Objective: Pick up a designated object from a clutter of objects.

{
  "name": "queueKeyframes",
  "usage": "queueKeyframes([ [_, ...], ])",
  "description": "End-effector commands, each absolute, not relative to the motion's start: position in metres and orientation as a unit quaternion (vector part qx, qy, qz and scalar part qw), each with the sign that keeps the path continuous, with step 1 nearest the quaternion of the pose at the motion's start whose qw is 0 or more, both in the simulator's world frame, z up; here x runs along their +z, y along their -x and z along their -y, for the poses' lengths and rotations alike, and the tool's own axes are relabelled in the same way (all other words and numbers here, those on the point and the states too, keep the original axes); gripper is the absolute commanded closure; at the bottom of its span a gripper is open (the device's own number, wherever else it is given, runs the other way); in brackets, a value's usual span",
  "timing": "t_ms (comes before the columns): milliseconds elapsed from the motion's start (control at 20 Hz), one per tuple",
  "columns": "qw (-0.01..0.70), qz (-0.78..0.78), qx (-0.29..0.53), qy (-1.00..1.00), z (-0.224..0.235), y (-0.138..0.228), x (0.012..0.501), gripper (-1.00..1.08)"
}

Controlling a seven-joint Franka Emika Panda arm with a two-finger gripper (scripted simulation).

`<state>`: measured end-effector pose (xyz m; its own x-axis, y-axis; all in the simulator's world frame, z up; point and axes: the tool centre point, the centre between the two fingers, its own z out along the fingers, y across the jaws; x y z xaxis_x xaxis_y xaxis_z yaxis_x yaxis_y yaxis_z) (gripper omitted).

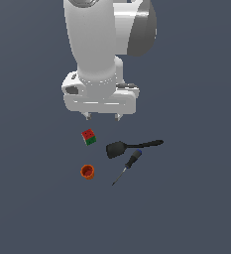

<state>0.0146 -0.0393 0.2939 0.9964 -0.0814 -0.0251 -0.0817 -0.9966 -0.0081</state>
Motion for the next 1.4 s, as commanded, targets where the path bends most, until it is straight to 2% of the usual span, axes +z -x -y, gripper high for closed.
queueKeyframes([
  [0,0.004,-0.040,0.012,0.999,0.044,-0.023,0.283,-0.92],
  [750,0.002,-0.035,0.004,0.999,0.091,-0.088,0.163,-0.92],
  [1350,0.000,-0.033,0.000,0.999,0.115,-0.106,0.095,-0.92],
])
